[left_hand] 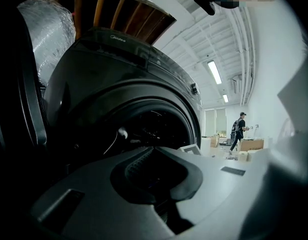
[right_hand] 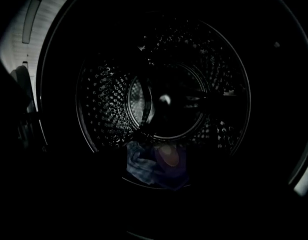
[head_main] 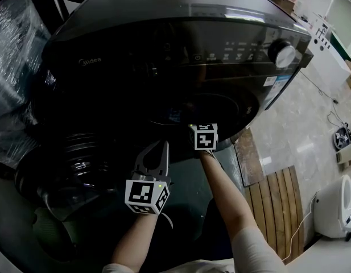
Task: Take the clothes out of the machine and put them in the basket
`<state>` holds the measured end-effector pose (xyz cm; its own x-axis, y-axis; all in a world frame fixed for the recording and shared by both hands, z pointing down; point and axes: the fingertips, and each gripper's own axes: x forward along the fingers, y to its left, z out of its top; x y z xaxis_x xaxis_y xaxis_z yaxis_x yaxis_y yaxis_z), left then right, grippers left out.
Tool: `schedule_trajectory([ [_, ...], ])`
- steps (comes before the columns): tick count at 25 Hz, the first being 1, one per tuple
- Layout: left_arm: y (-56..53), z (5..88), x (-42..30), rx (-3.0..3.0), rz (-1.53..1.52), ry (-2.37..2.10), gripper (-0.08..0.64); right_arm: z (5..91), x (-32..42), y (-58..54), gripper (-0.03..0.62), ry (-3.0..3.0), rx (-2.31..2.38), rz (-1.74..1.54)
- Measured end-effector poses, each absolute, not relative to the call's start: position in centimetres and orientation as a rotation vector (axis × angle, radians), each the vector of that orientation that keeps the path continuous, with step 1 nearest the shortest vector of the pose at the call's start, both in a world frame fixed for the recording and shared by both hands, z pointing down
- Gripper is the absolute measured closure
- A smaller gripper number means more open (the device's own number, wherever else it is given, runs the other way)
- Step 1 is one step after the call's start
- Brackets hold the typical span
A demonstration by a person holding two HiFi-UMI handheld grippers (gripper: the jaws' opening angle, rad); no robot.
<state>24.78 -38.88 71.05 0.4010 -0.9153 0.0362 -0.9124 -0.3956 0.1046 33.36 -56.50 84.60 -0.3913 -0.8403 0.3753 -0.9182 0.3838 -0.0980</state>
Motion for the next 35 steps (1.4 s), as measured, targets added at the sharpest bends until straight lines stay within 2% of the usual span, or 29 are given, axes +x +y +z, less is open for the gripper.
schedule_trajectory([
  [24, -38.5, 71.6, 25.7, 2.562, 0.004, -1.636, 0.54, 89.6, 32.8, -61.0, 0.215, -2.173, 1.525, 0.537],
  [35, -38.1, 71.7, 25.2, 2.549, 0.005, -1.641, 0.54, 90.9, 33.5, -61.3, 0.27, -2.084, 1.53, 0.639],
])
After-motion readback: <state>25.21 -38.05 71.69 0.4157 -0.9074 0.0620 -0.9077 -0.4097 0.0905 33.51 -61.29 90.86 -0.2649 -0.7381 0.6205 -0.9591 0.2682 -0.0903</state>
